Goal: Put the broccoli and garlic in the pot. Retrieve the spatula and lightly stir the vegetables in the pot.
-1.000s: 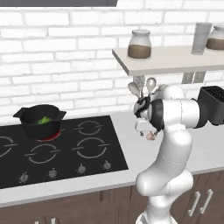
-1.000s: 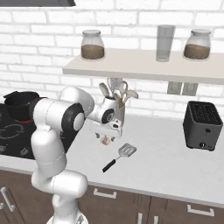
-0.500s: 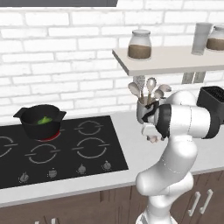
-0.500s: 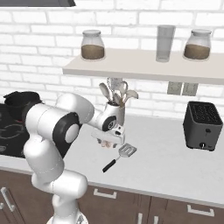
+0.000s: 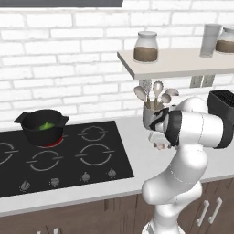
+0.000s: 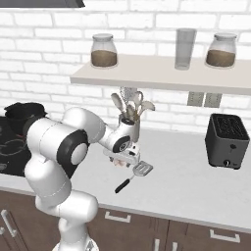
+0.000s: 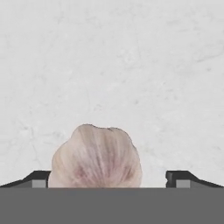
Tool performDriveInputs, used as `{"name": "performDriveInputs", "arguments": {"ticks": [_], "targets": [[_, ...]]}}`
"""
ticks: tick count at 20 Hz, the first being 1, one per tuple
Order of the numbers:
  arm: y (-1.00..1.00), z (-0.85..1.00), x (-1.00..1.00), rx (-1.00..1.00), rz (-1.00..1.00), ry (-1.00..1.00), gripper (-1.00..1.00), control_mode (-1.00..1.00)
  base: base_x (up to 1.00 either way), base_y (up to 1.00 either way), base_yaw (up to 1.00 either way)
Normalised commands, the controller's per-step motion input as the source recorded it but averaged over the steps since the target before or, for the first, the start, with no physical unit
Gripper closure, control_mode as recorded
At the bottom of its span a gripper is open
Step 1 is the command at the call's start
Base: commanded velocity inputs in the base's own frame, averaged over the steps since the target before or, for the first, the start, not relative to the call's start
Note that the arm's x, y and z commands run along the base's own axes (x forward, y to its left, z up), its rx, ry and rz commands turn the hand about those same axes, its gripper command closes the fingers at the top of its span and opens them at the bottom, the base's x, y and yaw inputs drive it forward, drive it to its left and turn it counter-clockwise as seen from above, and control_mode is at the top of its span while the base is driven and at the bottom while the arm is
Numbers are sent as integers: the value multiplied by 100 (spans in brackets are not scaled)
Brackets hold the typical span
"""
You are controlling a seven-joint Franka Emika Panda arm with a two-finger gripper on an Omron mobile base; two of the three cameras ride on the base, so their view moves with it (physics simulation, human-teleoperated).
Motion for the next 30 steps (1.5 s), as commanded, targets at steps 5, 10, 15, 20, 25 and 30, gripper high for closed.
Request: {"name": "performDriveInputs", "arguments": {"ticks": [5,10,15,20,25,30], "targets": [[-1,-26,-5,2,0,0,100,-100,0,0,0],[4,0,-23,0,0,-3,100,-100,0,0,0],[4,14,-97,0,0,-27,100,-100,0,0,0],[16,72,-100,0,0,-21,100,-100,0,0,0],[24,100,-84,0,5,-5,100,-100,0,0,0],[40,100,-96,0,8,0,100,-100,0,0,0]]}}
